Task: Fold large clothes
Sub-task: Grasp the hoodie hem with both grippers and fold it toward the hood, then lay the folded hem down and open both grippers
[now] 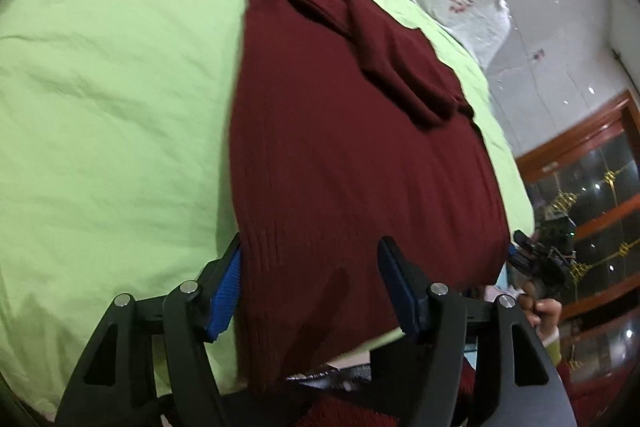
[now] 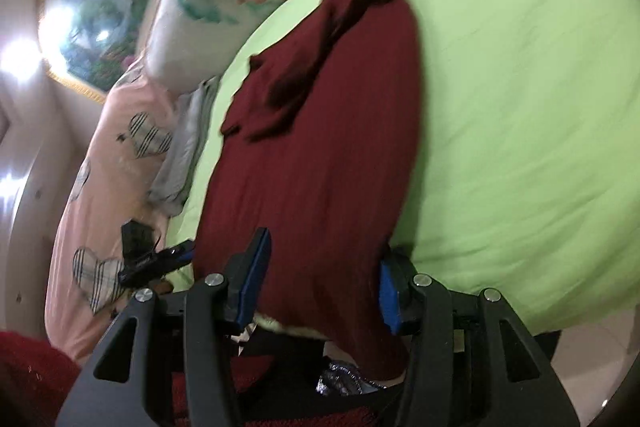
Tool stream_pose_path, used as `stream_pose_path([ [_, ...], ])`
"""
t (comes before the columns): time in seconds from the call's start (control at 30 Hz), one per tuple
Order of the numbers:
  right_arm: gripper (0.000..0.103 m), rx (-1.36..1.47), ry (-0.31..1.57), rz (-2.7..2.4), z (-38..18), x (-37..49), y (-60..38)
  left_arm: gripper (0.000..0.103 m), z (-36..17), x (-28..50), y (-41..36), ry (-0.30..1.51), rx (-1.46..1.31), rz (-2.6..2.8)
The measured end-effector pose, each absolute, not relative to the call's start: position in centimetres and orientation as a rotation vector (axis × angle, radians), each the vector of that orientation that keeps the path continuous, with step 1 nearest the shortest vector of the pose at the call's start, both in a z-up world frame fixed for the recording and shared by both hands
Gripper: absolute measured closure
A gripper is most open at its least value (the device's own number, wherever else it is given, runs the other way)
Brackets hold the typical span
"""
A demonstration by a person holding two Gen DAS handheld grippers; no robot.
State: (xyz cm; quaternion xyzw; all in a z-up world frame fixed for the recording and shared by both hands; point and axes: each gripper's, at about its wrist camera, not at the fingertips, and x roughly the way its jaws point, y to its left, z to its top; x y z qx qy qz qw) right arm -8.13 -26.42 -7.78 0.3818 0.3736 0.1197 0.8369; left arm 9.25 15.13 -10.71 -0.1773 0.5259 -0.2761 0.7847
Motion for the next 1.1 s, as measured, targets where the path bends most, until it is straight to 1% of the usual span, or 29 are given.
stream_pose_path([
  [0.03,0.052,0.795,0.791,0.268,-7.7,-8.0,-26.0,0.041,-10.8,9.1,15.1,1.134,-0.384,-0.606],
  [0.07,0.052,0.787,0.792,0.279,-7.7,-8.0,-25.7,0.046,-10.7,9.0,15.1,1.133,-0.379,-0.611],
  [0.1,0.052,0.787,0.791,0.289,-7.8,-8.0,-25.6,0.055,-10.8,9.1,14.9,1.134,-0.37,-0.613],
  [0.17,0.052,0.782,0.798,0.303,-7.9,-8.0,-25.3,0.065,-11.1,8.7,14.9,1.15,-0.361,-0.618],
  [0.2,0.053,0.775,0.8,0.306,-8.0,-8.0,-25.2,0.068,-11.2,8.8,14.9,1.153,-0.364,-0.622],
  [0.23,0.055,0.763,0.798,0.304,-8.0,-8.2,-25.2,0.068,-11.3,8.5,14.8,1.157,-0.369,-0.629],
  [0.37,0.074,0.767,0.812,0.285,-8.8,-9.0,-25.5,0.07,-11.4,8.0,14.5,1.16,-0.372,-0.636],
  [0.4,0.077,0.775,0.816,0.283,-9.0,-9.1,-25.7,0.078,-11.3,8.0,14.5,1.154,-0.37,-0.626],
  [0.43,0.081,0.776,0.82,0.279,-9.2,-9.0,-25.7,0.083,-11.4,8.1,14.3,1.155,-0.367,-0.621],
  [0.47,0.084,0.778,0.823,0.276,-9.3,-9.0,-25.8,0.096,-11.5,8.2,14.2,1.158,-0.365,-0.619],
  [0.5,0.088,0.776,0.823,0.27,-9.3,-9.0,-25.8,0.099,-11.6,8.1,14.2,1.159,-0.363,-0.618],
  [0.53,0.095,0.763,0.828,0.253,-9.3,-9.0,-25.8,0.099,-11.6,8.1,14.0,1.154,-0.36,-0.611],
  [0.57,0.097,0.754,0.833,0.246,-9.2,-8.9,-25.8,0.099,-11.6,7.9,13.8,1.148,-0.356,-0.611],
  [0.7,0.098,0.727,0.821,0.249,-8.3,-9.0,-25.5,0.1,-10.7,7.5,13.7,1.108,-0.357,-0.599],
  [0.8,0.098,0.737,0.77,0.271,-6.8,-9.0,-25.9,0.1,-9.5,7.5,14.1,1.063,-0.394,-0.594],
  [0.93,0.098,0.766,0.669,0.316,-4.1,-8.3,-26.8,0.1,-6.5,8.3,14.9,0.954,-0.445,-0.567],
  [1.1,0.098,0.762,0.557,0.356,-0.5,-5.7,-28.0,0.1,-2.2,11.2,14.6,0.828,-0.51,-0.588],
])
